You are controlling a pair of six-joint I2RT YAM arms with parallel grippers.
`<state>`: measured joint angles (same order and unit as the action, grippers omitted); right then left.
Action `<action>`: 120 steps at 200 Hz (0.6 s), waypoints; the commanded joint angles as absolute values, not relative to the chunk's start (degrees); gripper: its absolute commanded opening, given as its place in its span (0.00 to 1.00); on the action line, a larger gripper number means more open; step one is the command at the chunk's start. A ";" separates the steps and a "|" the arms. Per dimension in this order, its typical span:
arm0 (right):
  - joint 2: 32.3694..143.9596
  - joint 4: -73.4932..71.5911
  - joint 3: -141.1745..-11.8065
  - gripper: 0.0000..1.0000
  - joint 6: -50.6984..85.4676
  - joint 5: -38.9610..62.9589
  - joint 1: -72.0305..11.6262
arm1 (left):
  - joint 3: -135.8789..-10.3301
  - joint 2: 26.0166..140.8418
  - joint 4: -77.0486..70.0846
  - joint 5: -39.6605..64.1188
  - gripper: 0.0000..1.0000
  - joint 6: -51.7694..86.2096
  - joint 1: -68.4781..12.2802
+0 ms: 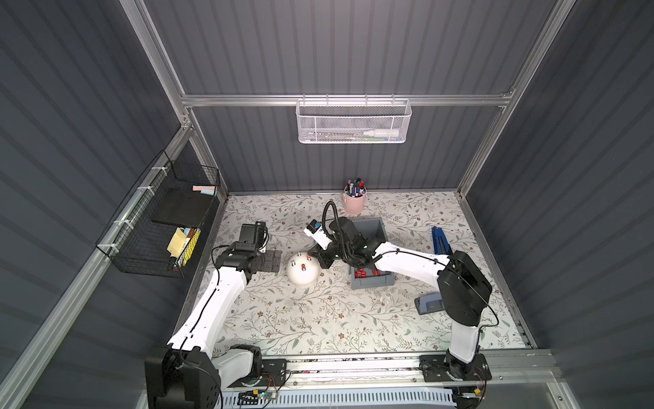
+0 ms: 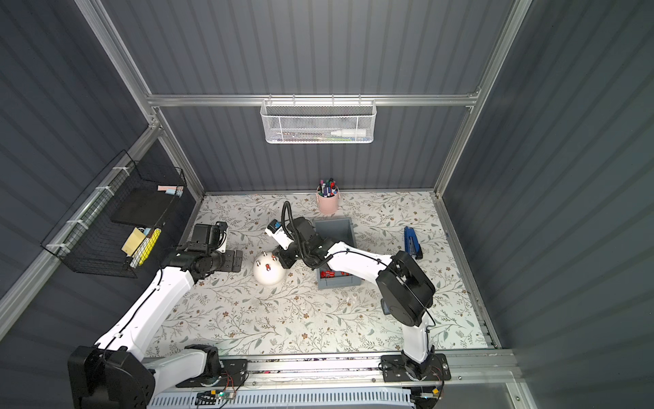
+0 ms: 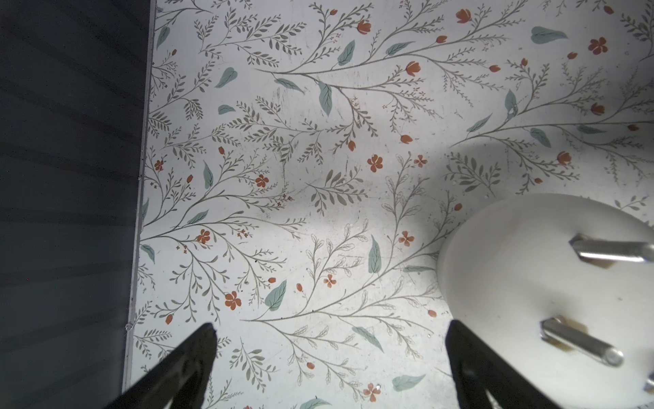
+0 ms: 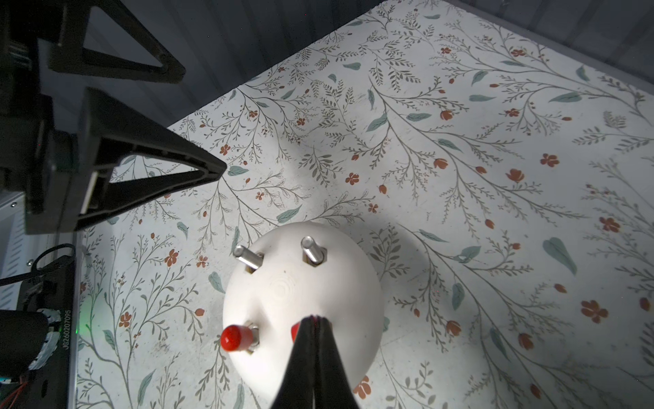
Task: Cover the protruding screws with screw protection sleeves
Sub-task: Attach the screw protection sleeve to the screw.
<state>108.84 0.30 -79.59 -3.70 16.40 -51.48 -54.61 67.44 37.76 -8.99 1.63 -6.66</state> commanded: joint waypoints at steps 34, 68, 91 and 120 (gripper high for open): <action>108.20 -1.51 -80.41 0.00 -5.75 13.57 -51.59 | -53.89 67.94 37.93 -8.36 1.00 2.42 -6.59; 108.22 -2.24 -80.40 0.00 -5.71 13.74 -51.59 | -53.80 67.92 37.95 -8.44 0.99 2.20 -6.59; 108.65 -1.67 -80.62 0.00 -5.60 14.79 -51.59 | -53.81 67.85 37.90 -8.51 0.99 2.20 -6.59; 108.30 -1.94 -79.77 0.00 -5.17 15.64 -51.75 | -53.79 67.76 37.94 -8.62 0.99 2.02 -6.59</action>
